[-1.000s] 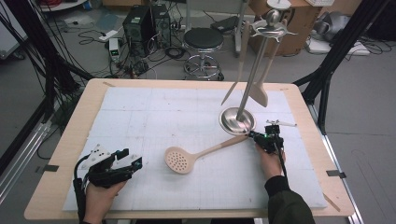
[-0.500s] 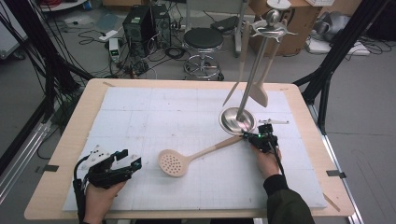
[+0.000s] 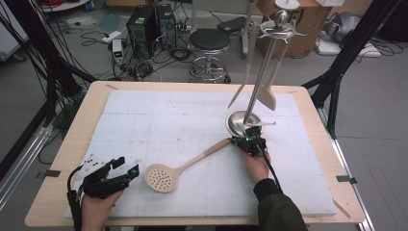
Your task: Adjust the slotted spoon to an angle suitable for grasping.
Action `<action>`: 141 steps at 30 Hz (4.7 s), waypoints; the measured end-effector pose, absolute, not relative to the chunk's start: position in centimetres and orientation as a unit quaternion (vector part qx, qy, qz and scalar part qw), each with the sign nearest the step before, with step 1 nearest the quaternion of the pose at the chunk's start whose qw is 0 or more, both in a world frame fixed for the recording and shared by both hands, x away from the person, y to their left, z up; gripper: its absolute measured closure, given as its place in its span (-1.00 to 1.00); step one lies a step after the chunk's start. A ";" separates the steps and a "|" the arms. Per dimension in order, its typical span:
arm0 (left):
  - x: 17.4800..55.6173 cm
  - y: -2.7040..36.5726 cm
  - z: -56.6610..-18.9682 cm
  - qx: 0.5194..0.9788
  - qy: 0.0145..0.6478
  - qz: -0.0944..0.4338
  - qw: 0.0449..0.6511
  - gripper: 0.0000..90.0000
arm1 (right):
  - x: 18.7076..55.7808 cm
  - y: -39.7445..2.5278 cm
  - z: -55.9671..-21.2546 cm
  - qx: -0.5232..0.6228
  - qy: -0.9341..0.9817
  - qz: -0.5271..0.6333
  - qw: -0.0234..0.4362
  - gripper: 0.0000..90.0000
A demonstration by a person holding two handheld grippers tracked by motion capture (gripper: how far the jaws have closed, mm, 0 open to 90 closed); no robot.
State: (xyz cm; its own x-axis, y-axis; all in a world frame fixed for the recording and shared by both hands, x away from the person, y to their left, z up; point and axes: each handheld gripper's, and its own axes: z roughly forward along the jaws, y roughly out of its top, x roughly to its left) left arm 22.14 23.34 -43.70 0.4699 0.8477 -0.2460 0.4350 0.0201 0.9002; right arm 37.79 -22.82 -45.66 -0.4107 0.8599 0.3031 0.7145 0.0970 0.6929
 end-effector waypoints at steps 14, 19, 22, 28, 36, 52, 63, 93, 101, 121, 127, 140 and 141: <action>20.8 24.3 -44.3 0.667 0.492 0.206 0.520 -0.28 | 34.1 -16.0 -43.6 0.482 0.732 0.481 0.028 0.99; 20.4 24.7 -44.5 0.660 0.500 0.206 0.521 -0.28 | 33.4 -11.5 -43.9 0.444 0.764 0.469 0.001 0.99; 20.5 24.6 -44.7 0.662 0.499 0.203 0.521 -0.28 | 32.9 -9.0 -44.3 0.426 0.779 0.460 -0.008 0.99; 20.6 24.5 -44.8 0.667 0.496 0.202 0.519 -0.28 | 32.4 -6.3 -45.6 0.410 0.804 0.429 -0.024 0.99; 20.7 24.4 -44.8 0.666 0.496 0.201 0.519 -0.28 | 31.2 -6.5 -45.4 0.387 0.833 0.394 -0.026 0.99; 20.9 23.8 -44.8 0.669 0.494 0.198 0.519 -0.28 | 29.7 -12.6 -45.2 0.394 0.833 0.387 -0.037 0.99; 21.0 23.5 -44.8 0.672 0.490 0.196 0.519 -0.28 | 29.6 -17.4 -44.3 0.424 0.799 0.426 -0.005 0.99; 21.1 22.9 -44.7 0.679 0.477 0.196 0.522 -0.30 | 34.4 -25.5 -45.9 0.565 0.710 0.419 0.018 0.99; 21.1 22.8 -44.7 0.681 0.476 0.194 0.522 -0.30 | 35.3 -24.5 -46.0 0.563 0.711 0.422 -0.002 1.00; 20.8 23.7 -44.8 0.675 0.482 0.196 0.524 -0.30 | 38.7 -17.2 -45.9 0.526 0.743 0.411 -0.040 1.00; 20.8 23.8 -44.8 0.673 0.484 0.195 0.524 -0.30 | 38.6 -14.4 -45.7 0.491 0.772 0.401 -0.055 1.00; 20.9 23.5 -44.8 0.677 0.480 0.196 0.522 -0.30 | 36.5 -10.0 -45.5 0.389 0.833 0.374 -0.125 1.00; 20.9 23.5 -44.8 0.677 0.480 0.195 0.522 -0.30 | 36.4 -9.9 -45.5 0.382 0.835 0.374 -0.130 1.00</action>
